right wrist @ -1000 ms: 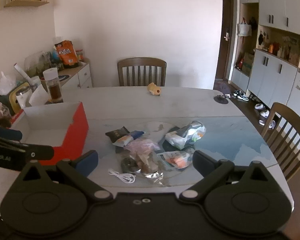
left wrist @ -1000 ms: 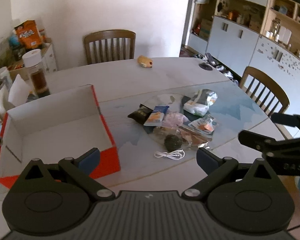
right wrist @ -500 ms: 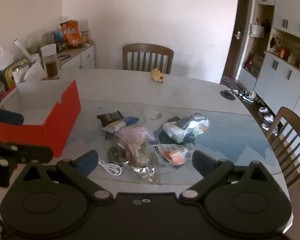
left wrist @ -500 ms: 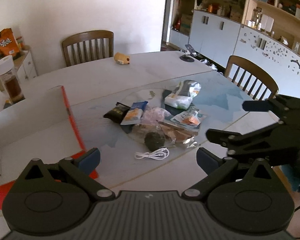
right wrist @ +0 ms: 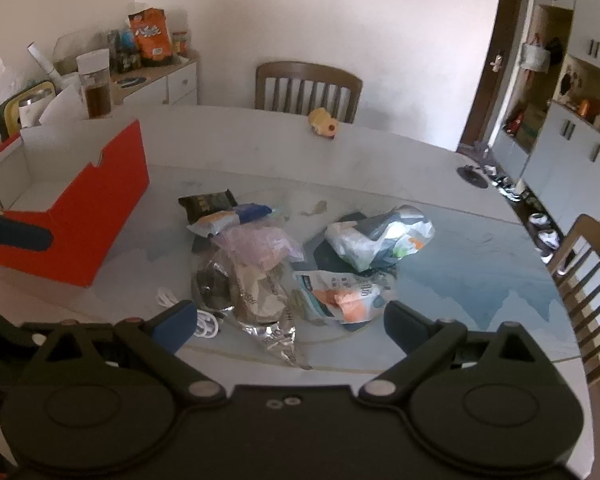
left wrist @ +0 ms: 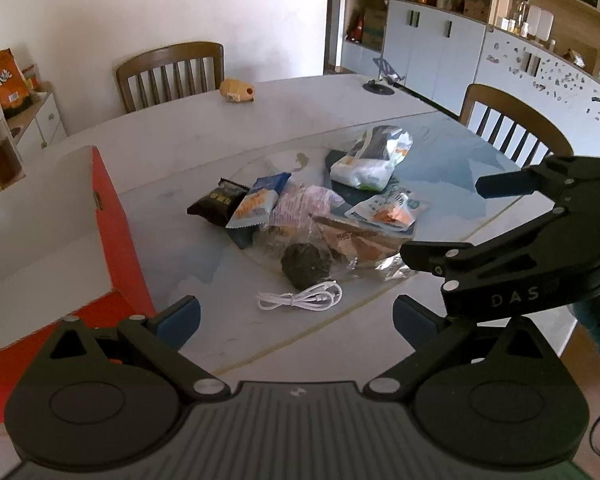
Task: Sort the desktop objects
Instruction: 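Move both tools toward the pile of snack packets on the table, then close the right tool on the silver foil snack bag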
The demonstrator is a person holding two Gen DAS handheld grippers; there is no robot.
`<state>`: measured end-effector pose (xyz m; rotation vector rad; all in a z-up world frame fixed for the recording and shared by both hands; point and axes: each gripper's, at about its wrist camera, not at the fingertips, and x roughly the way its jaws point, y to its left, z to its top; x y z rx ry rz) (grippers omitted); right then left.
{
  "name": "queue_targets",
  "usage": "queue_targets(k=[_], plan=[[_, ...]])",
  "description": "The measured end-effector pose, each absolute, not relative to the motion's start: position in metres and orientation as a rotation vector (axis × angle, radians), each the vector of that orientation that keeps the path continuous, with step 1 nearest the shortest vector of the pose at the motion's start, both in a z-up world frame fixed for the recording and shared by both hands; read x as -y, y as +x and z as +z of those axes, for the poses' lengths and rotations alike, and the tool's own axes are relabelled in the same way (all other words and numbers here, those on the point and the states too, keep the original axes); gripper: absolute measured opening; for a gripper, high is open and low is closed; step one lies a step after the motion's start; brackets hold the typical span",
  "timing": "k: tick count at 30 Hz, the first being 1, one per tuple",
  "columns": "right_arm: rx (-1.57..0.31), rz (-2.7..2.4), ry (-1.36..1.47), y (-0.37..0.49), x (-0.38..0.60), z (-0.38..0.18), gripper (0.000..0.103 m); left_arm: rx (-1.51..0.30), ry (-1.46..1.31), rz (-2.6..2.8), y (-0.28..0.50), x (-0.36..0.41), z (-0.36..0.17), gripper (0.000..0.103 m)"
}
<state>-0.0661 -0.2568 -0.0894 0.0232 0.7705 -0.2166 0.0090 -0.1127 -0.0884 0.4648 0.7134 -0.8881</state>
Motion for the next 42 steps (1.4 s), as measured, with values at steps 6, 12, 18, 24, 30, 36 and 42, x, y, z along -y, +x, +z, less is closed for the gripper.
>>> queue_targets(k=[6,12,18,24,30,36,42], plan=[[-0.811,-0.204,0.022,-0.049,0.266,-0.104,0.098,-0.719,0.496,-0.885,0.018,0.123,-0.111,0.103],[-0.836,-0.163,0.006,-0.033,0.27,-0.114,0.097,-0.717,0.545,-0.88,0.023,0.134,-0.131,0.103],[-0.872,-0.127,0.014,-0.023,0.272,-0.123,0.081,-0.726,0.571,-0.864,0.028,0.144,-0.147,0.103],[-0.906,-0.098,0.024,-0.015,0.275,-0.131,0.056,-0.727,0.573,-0.858,0.033,0.153,-0.155,0.103],[-0.915,-0.079,0.027,-0.011,0.278,-0.134,0.056,-0.732,0.57,-0.86,0.035,0.162,-0.159,0.103],[-0.922,-0.067,0.038,-0.01,0.28,-0.136,0.056,-0.773,0.551,-0.847,0.042,0.168,-0.165,0.102],[-0.926,-0.059,0.052,-0.009,0.282,-0.138,0.052,-0.793,0.547,-0.839,0.048,0.169,-0.169,0.09]])
